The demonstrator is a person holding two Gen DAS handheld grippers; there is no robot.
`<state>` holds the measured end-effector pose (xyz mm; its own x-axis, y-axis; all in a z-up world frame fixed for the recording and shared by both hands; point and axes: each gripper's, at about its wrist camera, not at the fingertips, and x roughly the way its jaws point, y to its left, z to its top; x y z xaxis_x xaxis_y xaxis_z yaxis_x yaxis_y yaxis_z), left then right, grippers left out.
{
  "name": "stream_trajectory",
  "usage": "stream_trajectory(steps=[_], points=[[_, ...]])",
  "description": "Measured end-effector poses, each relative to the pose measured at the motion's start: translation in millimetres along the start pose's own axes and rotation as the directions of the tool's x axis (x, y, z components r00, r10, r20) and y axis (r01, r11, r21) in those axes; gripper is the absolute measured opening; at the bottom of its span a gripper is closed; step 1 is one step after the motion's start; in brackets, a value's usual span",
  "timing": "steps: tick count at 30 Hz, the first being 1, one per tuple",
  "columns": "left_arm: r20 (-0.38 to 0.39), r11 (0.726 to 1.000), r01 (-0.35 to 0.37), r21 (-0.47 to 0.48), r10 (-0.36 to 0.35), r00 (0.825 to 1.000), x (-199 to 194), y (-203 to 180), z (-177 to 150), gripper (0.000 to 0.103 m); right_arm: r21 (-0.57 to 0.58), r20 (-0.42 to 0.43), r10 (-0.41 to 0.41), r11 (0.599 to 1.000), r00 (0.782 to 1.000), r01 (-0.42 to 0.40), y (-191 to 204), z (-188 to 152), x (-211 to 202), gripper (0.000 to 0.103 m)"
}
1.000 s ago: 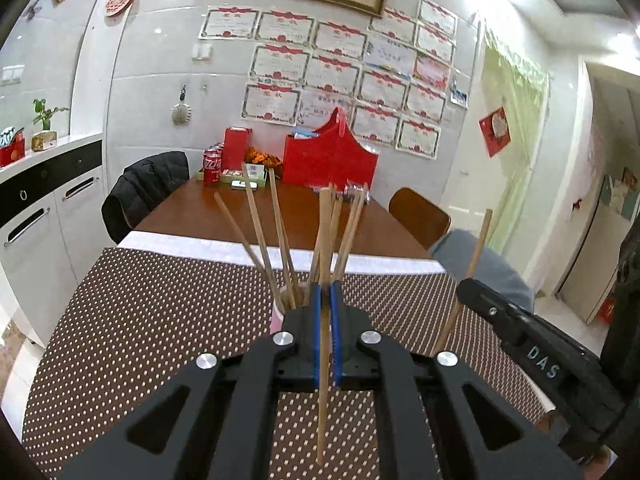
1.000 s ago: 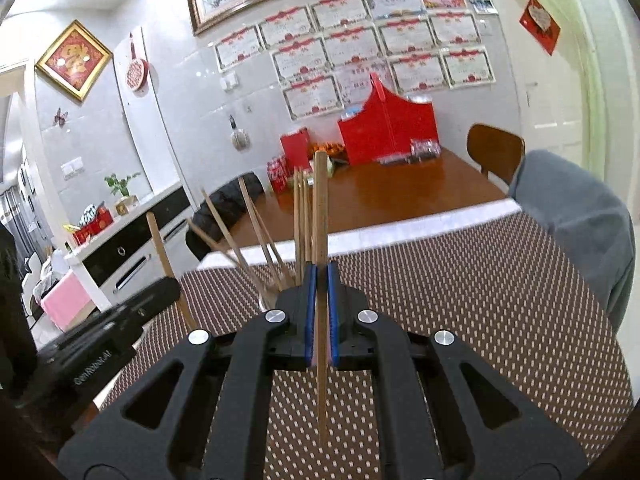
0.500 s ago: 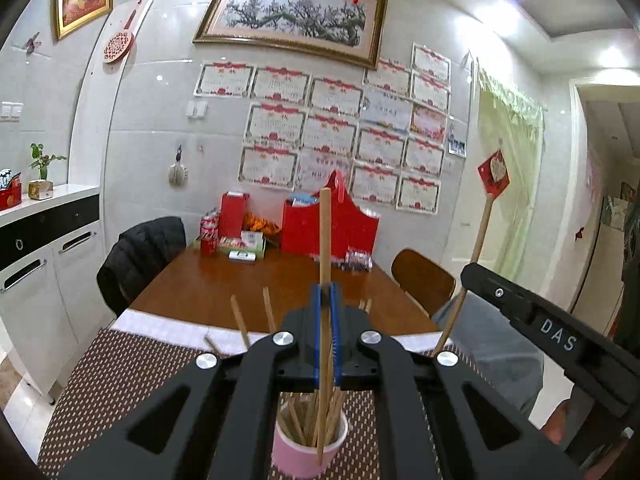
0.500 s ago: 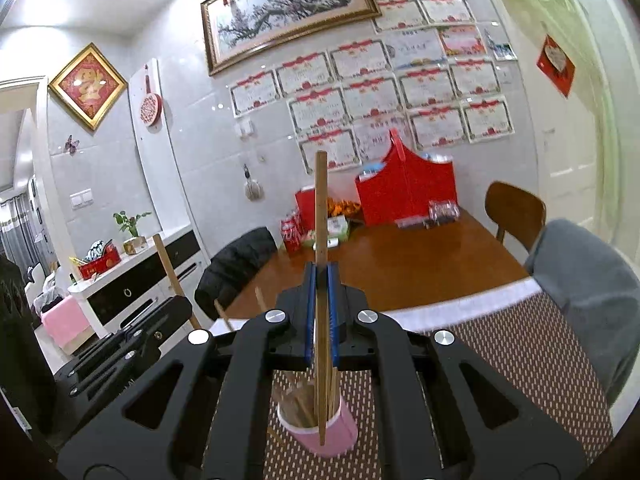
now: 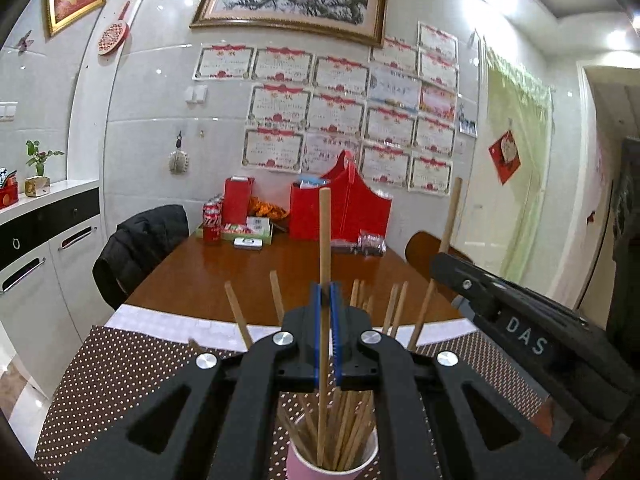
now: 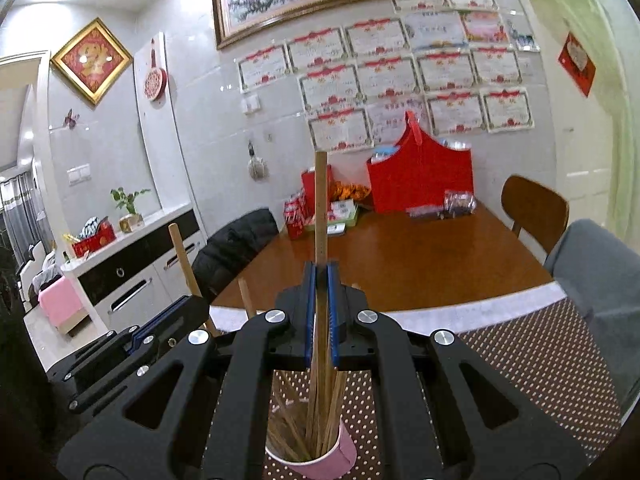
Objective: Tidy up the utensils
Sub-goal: 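Open the right tool to drop its chopstick into the cup while the left tool releases its own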
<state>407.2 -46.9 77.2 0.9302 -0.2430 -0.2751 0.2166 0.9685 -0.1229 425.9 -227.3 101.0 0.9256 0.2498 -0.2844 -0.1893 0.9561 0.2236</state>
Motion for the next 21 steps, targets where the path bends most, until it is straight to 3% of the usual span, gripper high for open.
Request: stream_trajectory(steps=[5,7,11,14,15,17,21], points=[[-0.035,0.999,-0.02,0.042,0.021,0.999,5.7,4.7,-21.9,0.005,-0.031,-0.089,0.004,1.0,0.996,-0.007,4.0,-27.0,12.4,0.006],[-0.055,0.996,-0.061,0.06,0.064,0.996,8.6,7.6,-32.5,0.006,-0.031,-0.139,0.014,0.999,0.99,-0.019,4.8,-39.9,17.4,0.006],[-0.111,0.995,-0.07,0.065,0.077,0.991,13.2,12.9,-50.6,0.006,-0.034,-0.222,0.017,0.999,0.975,-0.025,5.6,-61.9,25.9,0.006],[-0.09,0.993,-0.094,0.076,0.101,0.991,5.4,15.9,-60.7,0.007,-0.024,-0.26,0.014,0.999,0.966,-0.021,3.4,-74.3,26.1,0.006],[-0.095,0.992,-0.095,0.079,0.102,0.99,2.9,16.8,-63.4,0.008,-0.023,-0.269,0.011,1.0,0.963,-0.017,2.5,-77.6,24.9,0.007],[-0.115,0.994,-0.084,0.076,0.092,0.989,-2.9,19.5,-68.8,0.023,-0.014,-0.291,0.013,1.0,0.957,-0.017,1.0,-83.5,20.7,0.007],[-0.103,0.99,-0.101,0.094,0.11,0.989,-18.1,19.7,-75.9,0.023,-0.012,-0.302,-0.003,1.0,0.953,-0.001,0.1,-91.0,6.4,0.007]])
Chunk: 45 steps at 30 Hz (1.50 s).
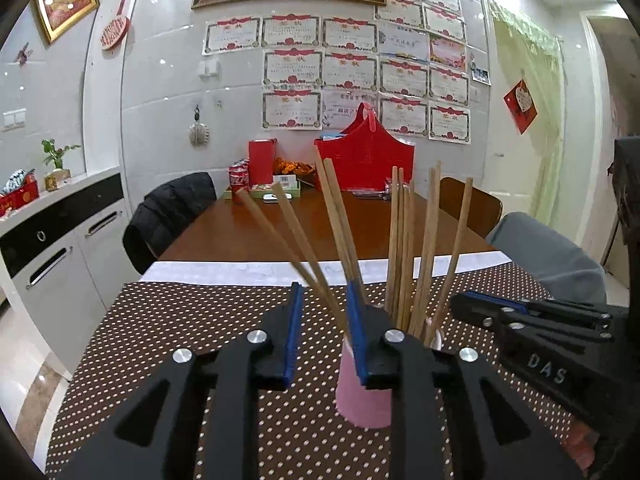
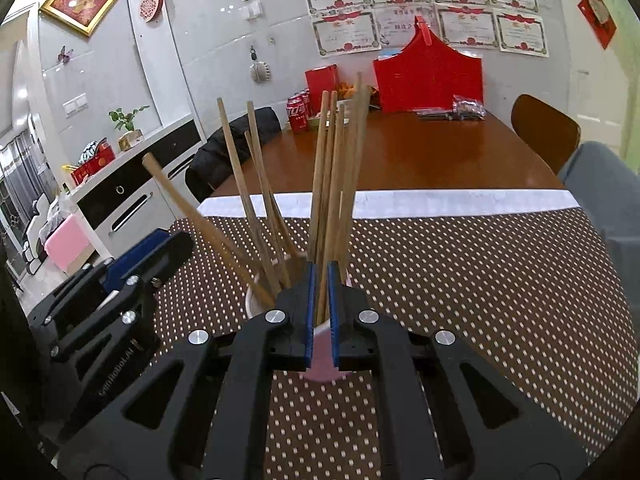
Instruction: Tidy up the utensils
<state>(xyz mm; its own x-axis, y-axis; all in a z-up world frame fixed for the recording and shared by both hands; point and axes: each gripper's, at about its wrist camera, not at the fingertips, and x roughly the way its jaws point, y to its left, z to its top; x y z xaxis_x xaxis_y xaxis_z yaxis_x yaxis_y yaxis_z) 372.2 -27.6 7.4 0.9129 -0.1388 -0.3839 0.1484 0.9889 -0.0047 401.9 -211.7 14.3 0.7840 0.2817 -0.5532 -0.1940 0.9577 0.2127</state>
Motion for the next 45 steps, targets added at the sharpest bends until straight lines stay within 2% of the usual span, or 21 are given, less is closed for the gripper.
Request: stream_trajectory(steps=[2,5,7,10,14,18,24,32,37,45], points=[[-0.003,1.0,-0.008,0.009,0.008,1.0,-8.8,-0.9,-6.7,0.024,0.005,0.0,-0.005,1.0,1.0,0.005,0.5,-7.6,-8.9,0.009],[-0.015,1.0,-0.004,0.015,0.004,1.0,-20.6,-2.2,-16.4,0.026,0.006,0.006,-0.021,1.0,1.0,0.021,3.1,-21.2,-22.5,0.024],[-0.025,1.0,0.004,0.018,-0.003,1.0,-28.5,-3.4,-24.7,0.027,-0.008,0.02,-0.029,1.0,0.999,0.03,8.5,-33.2,-33.2,0.063],[-0.022,1.0,0.001,0.026,0.0,1.0,-41.6,-7.1,-35.3,0.027,-0.034,0.052,-0.041,0.999,0.998,0.043,16.8,-48.3,-48.0,0.063],[-0.04,0.999,0.029,-0.018,-0.029,0.999,-59.3,-5.5,-51.7,0.028,-0.048,0.08,-0.055,0.997,0.995,0.058,23.6,-67.4,-65.9,0.063],[-0.051,0.999,0.025,-0.027,-0.027,0.998,-71.5,-7.5,-68.1,0.028,-0.049,0.097,-0.072,0.996,0.993,0.077,28.0,-87.5,-79.1,0.063],[-0.053,0.997,0.042,-0.066,-0.045,0.998,-91.5,-6.5,-87.7,0.028,-0.037,0.122,-0.088,0.995,0.989,0.093,31.5,-114.4,-95.0,0.069],[-0.012,0.998,0.044,-0.037,-0.044,0.999,-124.6,-14.4,-104.0,0.032,0.028,0.148,-0.074,0.997,0.986,0.07,28.3,-142.6,-117.8,0.074],[0.025,0.999,0.037,0.015,-0.037,0.999,-147.4,-21.2,-107.9,0.037,0.026,0.176,-0.091,0.996,0.98,0.088,30.1,-152.2,-133.8,0.076],[0.047,0.999,0.051,0.019,-0.052,0.998,-173.5,-26.6,-112.5,0.04,0.03,0.211,-0.1,0.995,0.972,0.095,32.8,-164.0,-158.6,0.078]])
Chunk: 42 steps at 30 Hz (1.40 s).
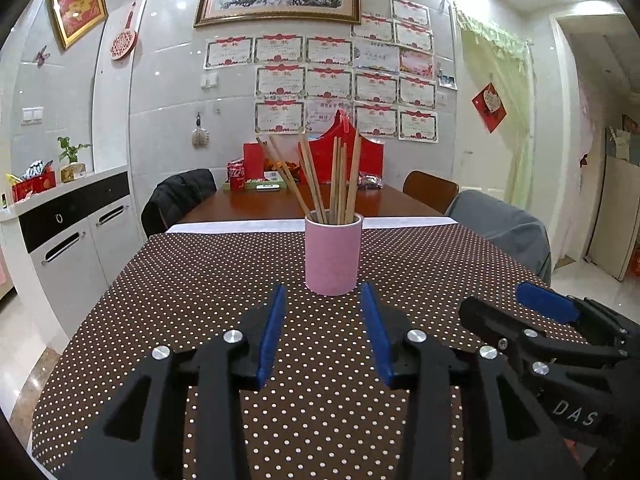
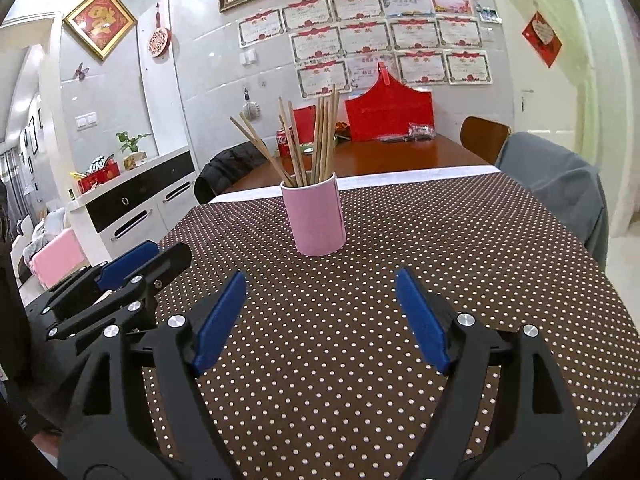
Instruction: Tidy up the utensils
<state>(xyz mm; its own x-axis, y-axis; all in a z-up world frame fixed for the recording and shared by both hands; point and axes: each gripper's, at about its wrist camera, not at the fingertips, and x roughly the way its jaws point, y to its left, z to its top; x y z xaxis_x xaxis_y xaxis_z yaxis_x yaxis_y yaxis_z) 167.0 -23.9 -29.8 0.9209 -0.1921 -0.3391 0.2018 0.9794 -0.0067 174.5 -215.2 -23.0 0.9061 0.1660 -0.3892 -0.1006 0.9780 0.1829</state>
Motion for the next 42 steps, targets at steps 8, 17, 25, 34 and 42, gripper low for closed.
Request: stream_trajectory(steps=[8,17,25,34,42], points=[[-0.005,1.0,0.021,-0.019,-0.021,1.0,-12.5,-2.8,-0.1,0.041,-0.001,0.027,-0.01,1.0,1.0,0.01,-0.3,-1.4,-16.7,0.079],[0.005,1.0,0.028,-0.011,-0.028,1.0,-20.1,-5.0,1.4,0.041,0.015,0.038,-0.008,1.0,0.999,0.007,-5.3,-2.4,-24.7,0.08],[0.012,1.0,0.023,-0.014,-0.022,1.0,-24.5,-4.4,2.4,0.041,0.027,0.041,-0.004,1.0,0.999,0.003,-6.0,-3.2,-27.2,0.083],[0.007,1.0,0.003,-0.013,-0.003,1.0,-25.3,-4.9,-2.3,0.041,0.046,0.021,0.0,0.999,1.0,-0.001,-6.4,-7.6,-25.5,0.084],[0.007,1.0,-0.003,-0.013,0.003,1.0,-26.4,-4.8,-2.4,0.041,0.067,0.012,0.004,0.998,1.0,-0.005,-7.2,-9.6,-24.6,0.086]])
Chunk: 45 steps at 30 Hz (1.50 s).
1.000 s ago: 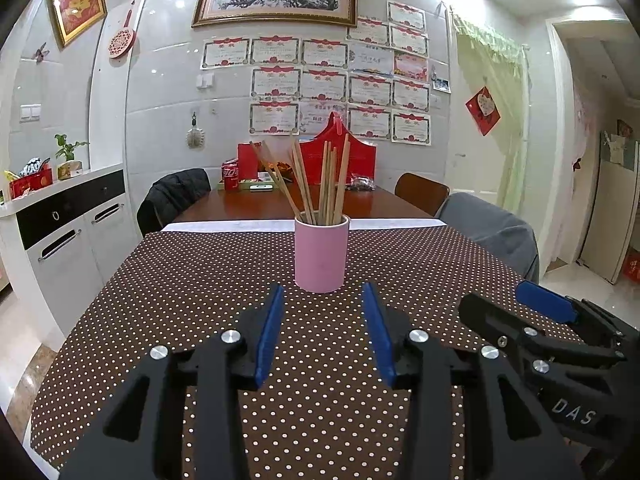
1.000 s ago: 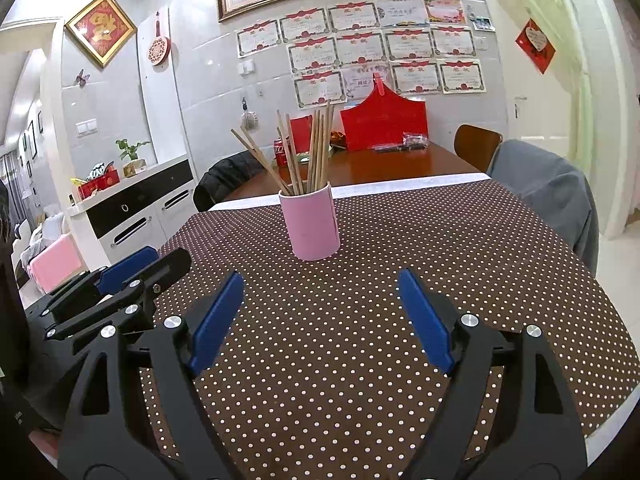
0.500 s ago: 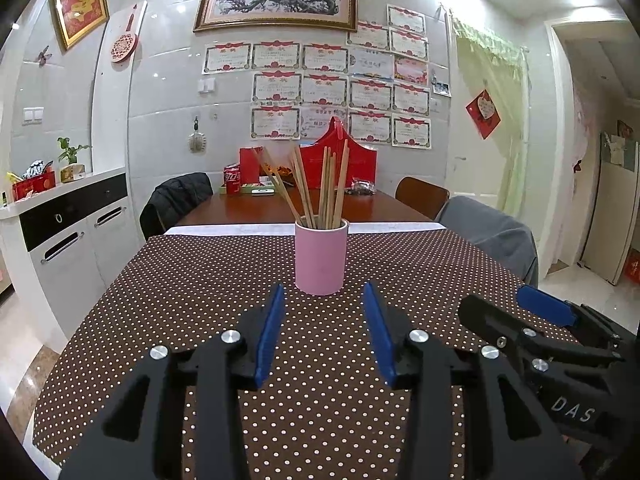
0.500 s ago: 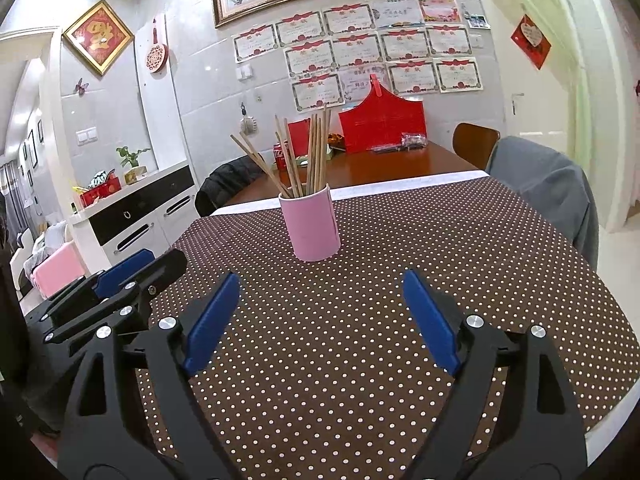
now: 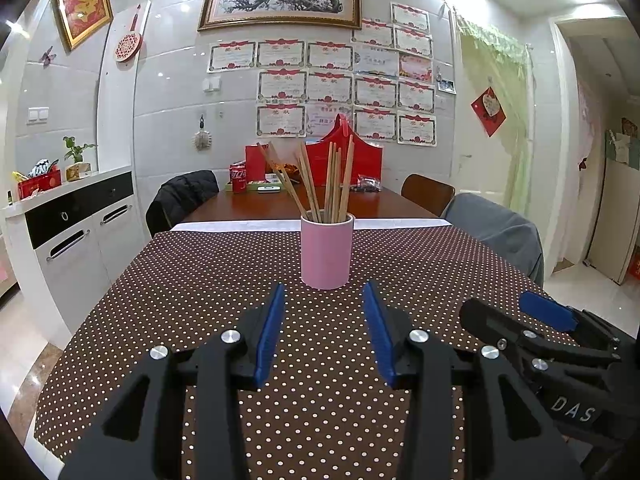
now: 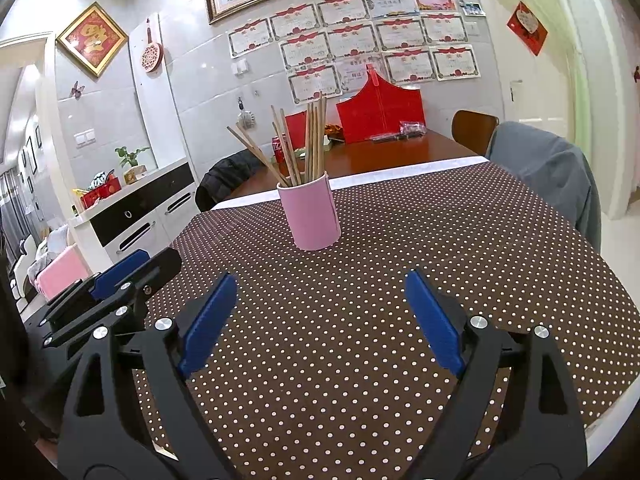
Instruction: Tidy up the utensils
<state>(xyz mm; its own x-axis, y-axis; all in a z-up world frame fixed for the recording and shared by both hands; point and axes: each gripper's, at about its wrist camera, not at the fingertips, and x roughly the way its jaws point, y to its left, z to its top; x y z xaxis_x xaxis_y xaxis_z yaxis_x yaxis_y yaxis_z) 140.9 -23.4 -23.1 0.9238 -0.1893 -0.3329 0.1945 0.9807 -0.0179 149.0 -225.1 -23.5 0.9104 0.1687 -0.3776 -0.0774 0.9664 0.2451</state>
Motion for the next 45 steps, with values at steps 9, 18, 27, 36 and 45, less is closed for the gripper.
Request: stream_trajectory(steps=[9,18,27,36,45], points=[[0.005,1.0,-0.002,0.003,0.002,1.0,-1.0,-1.1,0.3,0.041,0.016,0.001,-0.001,1.0,1.0,0.001,-3.3,-1.3,-1.9,0.087],[0.002,1.0,0.0,0.003,0.0,1.0,-1.6,-1.5,-0.1,0.041,0.027,-0.005,-0.001,1.0,1.0,0.001,-4.6,-2.5,-3.0,0.087],[-0.009,1.0,-0.012,-0.018,0.012,1.0,-2.0,0.7,-1.7,0.045,0.034,-0.016,0.004,0.999,1.0,-0.003,-4.2,-2.6,-2.0,0.087],[-0.01,1.0,-0.011,-0.019,0.011,1.0,-5.2,2.8,-1.6,0.045,0.038,-0.015,0.008,0.999,1.0,-0.007,-1.6,-2.7,-2.8,0.087],[-0.006,1.0,-0.013,-0.009,0.013,1.0,-8.0,1.8,-1.8,0.045,0.047,-0.017,0.009,0.999,1.0,-0.008,1.4,-5.0,-6.1,0.087]])
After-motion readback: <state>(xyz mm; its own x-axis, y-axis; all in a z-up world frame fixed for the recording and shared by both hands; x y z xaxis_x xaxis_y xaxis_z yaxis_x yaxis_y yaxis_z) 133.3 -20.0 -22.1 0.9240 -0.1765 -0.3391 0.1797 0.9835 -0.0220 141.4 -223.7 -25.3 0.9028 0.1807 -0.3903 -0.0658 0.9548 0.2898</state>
